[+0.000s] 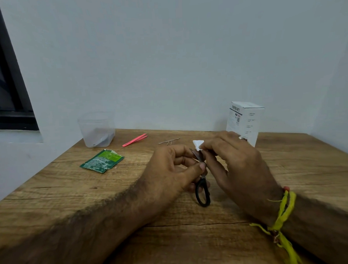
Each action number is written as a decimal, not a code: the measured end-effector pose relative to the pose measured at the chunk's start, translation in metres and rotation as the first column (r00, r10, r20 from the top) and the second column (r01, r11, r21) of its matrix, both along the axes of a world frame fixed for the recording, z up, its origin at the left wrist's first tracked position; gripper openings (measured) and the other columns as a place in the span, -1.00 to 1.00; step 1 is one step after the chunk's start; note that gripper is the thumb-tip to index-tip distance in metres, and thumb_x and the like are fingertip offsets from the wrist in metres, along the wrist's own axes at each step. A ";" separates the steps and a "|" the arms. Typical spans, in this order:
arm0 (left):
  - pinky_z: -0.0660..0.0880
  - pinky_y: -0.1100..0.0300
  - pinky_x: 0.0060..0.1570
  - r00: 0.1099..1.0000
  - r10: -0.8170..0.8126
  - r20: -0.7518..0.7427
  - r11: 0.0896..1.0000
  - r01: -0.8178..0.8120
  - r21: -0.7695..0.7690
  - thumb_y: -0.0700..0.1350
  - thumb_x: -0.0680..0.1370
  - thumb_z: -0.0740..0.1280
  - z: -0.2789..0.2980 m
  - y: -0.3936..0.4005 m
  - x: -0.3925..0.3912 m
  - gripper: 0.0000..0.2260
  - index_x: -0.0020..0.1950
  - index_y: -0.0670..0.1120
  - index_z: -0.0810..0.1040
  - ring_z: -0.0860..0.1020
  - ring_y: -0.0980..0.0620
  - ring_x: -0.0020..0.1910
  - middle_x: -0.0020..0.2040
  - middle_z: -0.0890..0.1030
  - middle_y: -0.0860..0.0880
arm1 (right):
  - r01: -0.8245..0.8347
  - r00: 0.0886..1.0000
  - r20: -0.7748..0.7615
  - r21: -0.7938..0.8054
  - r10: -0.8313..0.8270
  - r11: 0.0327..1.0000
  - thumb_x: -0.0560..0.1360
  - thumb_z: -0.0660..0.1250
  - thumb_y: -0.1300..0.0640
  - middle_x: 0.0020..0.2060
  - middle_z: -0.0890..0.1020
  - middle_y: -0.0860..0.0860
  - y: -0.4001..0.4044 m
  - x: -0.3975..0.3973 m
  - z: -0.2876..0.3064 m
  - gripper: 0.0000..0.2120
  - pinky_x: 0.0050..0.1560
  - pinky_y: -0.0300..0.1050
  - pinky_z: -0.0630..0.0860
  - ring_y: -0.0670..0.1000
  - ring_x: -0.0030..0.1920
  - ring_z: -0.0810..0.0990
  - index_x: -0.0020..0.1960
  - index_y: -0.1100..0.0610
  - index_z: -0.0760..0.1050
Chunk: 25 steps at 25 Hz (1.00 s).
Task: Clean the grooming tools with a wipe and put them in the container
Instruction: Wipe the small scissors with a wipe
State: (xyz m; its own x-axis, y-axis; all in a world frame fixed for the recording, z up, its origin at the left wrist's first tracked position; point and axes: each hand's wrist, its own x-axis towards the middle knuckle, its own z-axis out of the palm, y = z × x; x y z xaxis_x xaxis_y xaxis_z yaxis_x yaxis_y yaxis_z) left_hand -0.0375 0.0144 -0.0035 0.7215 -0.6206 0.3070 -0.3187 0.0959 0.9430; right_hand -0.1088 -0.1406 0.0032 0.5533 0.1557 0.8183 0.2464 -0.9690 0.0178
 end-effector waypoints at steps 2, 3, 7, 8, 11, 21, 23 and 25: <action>0.64 0.15 -0.27 1.000 -0.010 -0.014 1.000 0.010 -0.006 -0.29 0.52 0.45 0.001 0.001 0.000 -0.92 -0.01 -0.16 0.64 0.73 -0.13 -0.23 -0.16 0.71 -0.15 | -0.001 1.000 -0.002 -0.004 0.001 1.000 0.51 0.38 0.27 -0.14 0.62 0.10 0.000 0.001 -0.001 -0.93 -0.18 0.08 0.56 0.11 -0.17 0.58 -0.02 0.23 0.60; 0.63 0.18 -0.28 1.000 -0.012 -0.024 1.000 0.011 -0.007 -0.31 0.52 0.45 0.001 0.001 0.001 -0.92 -0.01 -0.18 0.64 0.73 -0.13 -0.23 -0.15 0.70 -0.18 | -0.005 1.000 0.004 -0.010 0.005 1.000 0.51 0.39 0.29 -0.14 0.62 0.11 -0.001 0.002 -0.001 -0.93 -0.18 0.10 0.55 0.13 -0.18 0.58 -0.02 0.24 0.61; 0.64 0.19 -0.28 0.998 -0.034 -0.053 0.999 0.034 -0.004 -0.35 0.52 0.43 0.002 0.001 -0.002 -0.92 -0.01 -0.26 0.61 0.73 -0.15 -0.22 -0.10 0.68 -0.28 | -0.015 1.000 -0.003 -0.044 0.015 0.999 0.52 0.36 0.28 -0.15 0.62 0.12 -0.004 0.000 -0.004 -0.94 -0.20 0.13 0.53 0.16 -0.20 0.57 -0.03 0.25 0.60; 0.64 0.19 -0.29 0.998 -0.034 -0.052 0.999 0.034 -0.006 -0.35 0.52 0.43 0.002 0.001 -0.002 -0.92 -0.01 -0.26 0.61 0.73 -0.16 -0.22 -0.10 0.68 -0.28 | -0.015 1.000 -0.004 -0.045 0.015 0.999 0.52 0.35 0.27 -0.14 0.62 0.13 -0.004 0.001 -0.003 -0.93 -0.20 0.14 0.53 0.16 -0.19 0.57 -0.03 0.25 0.60; 0.64 0.19 -0.30 0.999 -0.015 -0.052 1.000 0.015 -0.011 -0.36 0.52 0.43 0.001 0.000 -0.001 -0.93 -0.03 -0.24 0.61 0.73 -0.15 -0.22 -0.10 0.67 -0.30 | -0.013 1.000 -0.016 -0.061 0.013 0.998 0.52 0.33 0.27 -0.13 0.61 0.14 -0.003 0.004 -0.004 -0.90 -0.16 0.16 0.52 0.19 -0.16 0.57 -0.02 0.26 0.60; 0.60 0.24 -0.33 0.997 -0.031 -0.074 0.999 0.029 -0.029 -0.37 0.52 0.43 -0.001 0.001 0.001 -0.92 -0.05 -0.22 0.61 0.73 -0.15 -0.24 -0.13 0.68 -0.28 | -0.042 0.999 -0.017 -0.045 0.042 0.998 0.54 0.35 0.27 -0.12 0.62 0.11 -0.006 0.003 -0.005 -0.92 -0.16 0.12 0.52 0.15 -0.16 0.58 0.00 0.24 0.60; 0.60 0.23 -0.35 0.996 -0.024 -0.085 0.999 0.020 -0.048 -0.38 0.53 0.42 -0.001 -0.001 0.001 -0.92 -0.07 -0.22 0.61 0.73 -0.15 -0.25 -0.14 0.67 -0.30 | -0.054 0.998 -0.026 -0.046 0.053 0.997 0.54 0.35 0.27 -0.13 0.62 0.11 -0.007 0.003 -0.006 -0.92 -0.16 0.12 0.52 0.15 -0.15 0.57 -0.01 0.25 0.60; 0.63 0.18 -0.34 0.996 -0.020 -0.090 0.999 0.015 -0.052 -0.38 0.52 0.42 -0.002 -0.001 0.001 -0.90 -0.08 -0.21 0.61 0.73 -0.16 -0.25 -0.15 0.68 -0.29 | -0.052 0.998 -0.049 -0.046 0.050 0.998 0.54 0.36 0.26 -0.13 0.62 0.09 -0.008 0.002 -0.005 -0.92 -0.15 0.10 0.52 0.12 -0.15 0.57 0.00 0.23 0.60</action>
